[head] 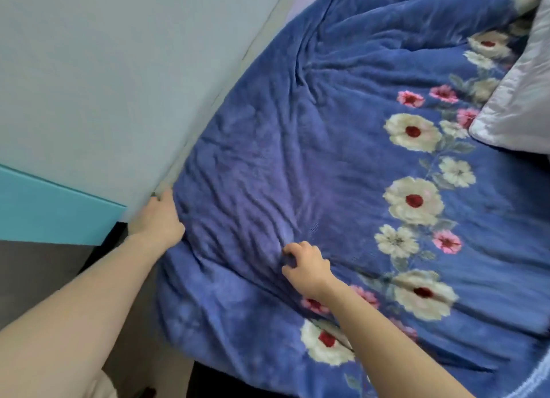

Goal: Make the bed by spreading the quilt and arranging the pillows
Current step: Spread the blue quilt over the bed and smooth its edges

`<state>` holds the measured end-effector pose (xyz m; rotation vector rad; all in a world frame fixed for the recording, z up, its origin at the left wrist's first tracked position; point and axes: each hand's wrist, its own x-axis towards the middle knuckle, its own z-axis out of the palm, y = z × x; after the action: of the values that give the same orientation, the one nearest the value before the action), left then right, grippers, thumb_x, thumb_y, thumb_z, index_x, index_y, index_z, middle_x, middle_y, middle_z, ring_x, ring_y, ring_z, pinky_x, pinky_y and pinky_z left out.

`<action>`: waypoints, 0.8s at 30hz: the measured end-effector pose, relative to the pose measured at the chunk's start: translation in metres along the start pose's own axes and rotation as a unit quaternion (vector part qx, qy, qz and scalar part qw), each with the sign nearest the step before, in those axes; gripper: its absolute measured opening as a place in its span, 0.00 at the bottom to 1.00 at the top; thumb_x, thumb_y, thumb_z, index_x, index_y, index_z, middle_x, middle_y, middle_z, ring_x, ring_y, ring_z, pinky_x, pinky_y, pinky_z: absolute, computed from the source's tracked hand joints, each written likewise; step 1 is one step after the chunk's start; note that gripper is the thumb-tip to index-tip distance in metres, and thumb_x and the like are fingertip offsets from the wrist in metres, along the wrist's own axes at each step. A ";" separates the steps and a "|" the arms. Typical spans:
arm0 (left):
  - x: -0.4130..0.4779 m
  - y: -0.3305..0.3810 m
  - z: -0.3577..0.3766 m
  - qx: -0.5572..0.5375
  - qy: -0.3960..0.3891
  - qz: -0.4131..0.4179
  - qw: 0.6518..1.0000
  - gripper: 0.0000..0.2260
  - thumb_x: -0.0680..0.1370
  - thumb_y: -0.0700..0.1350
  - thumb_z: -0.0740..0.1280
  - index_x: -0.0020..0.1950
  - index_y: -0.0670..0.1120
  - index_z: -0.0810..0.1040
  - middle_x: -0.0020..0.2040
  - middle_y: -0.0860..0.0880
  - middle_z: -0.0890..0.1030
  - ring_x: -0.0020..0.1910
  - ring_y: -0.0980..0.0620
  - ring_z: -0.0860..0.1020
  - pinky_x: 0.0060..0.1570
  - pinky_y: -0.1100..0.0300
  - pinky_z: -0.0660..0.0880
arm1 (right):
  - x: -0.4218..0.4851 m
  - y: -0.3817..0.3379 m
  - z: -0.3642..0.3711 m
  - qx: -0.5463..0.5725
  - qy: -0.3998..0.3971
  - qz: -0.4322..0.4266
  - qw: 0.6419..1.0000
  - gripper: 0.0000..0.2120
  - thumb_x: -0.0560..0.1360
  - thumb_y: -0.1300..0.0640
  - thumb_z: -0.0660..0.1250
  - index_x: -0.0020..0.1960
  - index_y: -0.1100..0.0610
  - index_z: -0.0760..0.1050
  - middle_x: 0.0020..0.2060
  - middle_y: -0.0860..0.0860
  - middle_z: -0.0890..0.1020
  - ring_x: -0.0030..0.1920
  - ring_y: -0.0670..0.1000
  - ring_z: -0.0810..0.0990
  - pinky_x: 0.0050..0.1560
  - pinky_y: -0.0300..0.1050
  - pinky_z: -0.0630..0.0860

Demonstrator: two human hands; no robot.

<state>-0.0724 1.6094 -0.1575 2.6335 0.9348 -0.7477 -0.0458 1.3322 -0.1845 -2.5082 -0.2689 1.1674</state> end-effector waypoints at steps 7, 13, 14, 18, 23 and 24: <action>0.030 0.077 -0.012 -0.048 0.036 0.075 0.995 0.25 0.75 0.44 0.64 0.71 0.43 0.63 0.70 0.41 0.65 0.67 0.40 0.65 0.61 0.47 0.67 | 0.043 -0.003 -0.076 0.104 0.108 0.007 0.989 0.13 0.75 0.60 0.63 0.59 0.57 0.76 0.49 0.51 0.75 0.48 0.50 0.73 0.46 0.39 0.66; 0.097 0.137 -0.051 -0.076 0.038 0.136 0.987 0.23 0.77 0.45 0.61 0.71 0.45 0.62 0.73 0.46 0.62 0.69 0.44 0.61 0.59 0.50 0.69 | 0.115 -0.026 -0.170 0.071 0.138 0.018 0.988 0.18 0.77 0.56 0.61 0.66 0.56 0.72 0.63 0.52 0.75 0.60 0.54 0.75 0.53 0.44 0.72; 0.111 0.145 -0.057 -0.081 0.041 0.143 0.986 0.23 0.77 0.45 0.60 0.72 0.45 0.61 0.74 0.46 0.60 0.70 0.44 0.60 0.60 0.50 0.68 | 0.130 -0.032 -0.185 0.062 0.144 0.020 0.987 0.18 0.77 0.56 0.61 0.66 0.56 0.71 0.64 0.52 0.74 0.60 0.54 0.75 0.53 0.45 0.73; 0.188 0.184 -0.089 -0.116 0.070 0.172 0.976 0.25 0.79 0.48 0.59 0.75 0.45 0.58 0.74 0.46 0.60 0.71 0.45 0.59 0.66 0.50 0.65 | 0.207 -0.060 -0.251 0.044 0.185 0.017 0.982 0.21 0.77 0.55 0.60 0.69 0.57 0.67 0.65 0.52 0.72 0.60 0.54 0.73 0.51 0.45 0.71; 0.273 0.241 -0.115 -0.173 0.068 0.220 0.958 0.26 0.79 0.53 0.60 0.75 0.48 0.59 0.73 0.46 0.65 0.70 0.45 0.63 0.67 0.51 0.64 | 0.293 -0.083 -0.322 0.033 0.245 0.016 0.969 0.24 0.78 0.55 0.58 0.74 0.55 0.62 0.69 0.51 0.69 0.67 0.54 0.69 0.56 0.47 0.69; 0.286 0.254 -0.118 -0.188 0.064 0.222 0.955 0.26 0.79 0.54 0.60 0.75 0.48 0.60 0.72 0.45 0.66 0.70 0.45 0.64 0.67 0.51 0.64 | 0.308 -0.085 -0.332 0.033 0.254 0.020 0.966 0.24 0.79 0.55 0.58 0.74 0.55 0.62 0.69 0.51 0.69 0.67 0.54 0.69 0.55 0.46 0.68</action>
<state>0.3255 1.6086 -0.1988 2.4295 0.4250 -0.2615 0.4050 1.4282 -0.1687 -2.6532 -0.0404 0.4988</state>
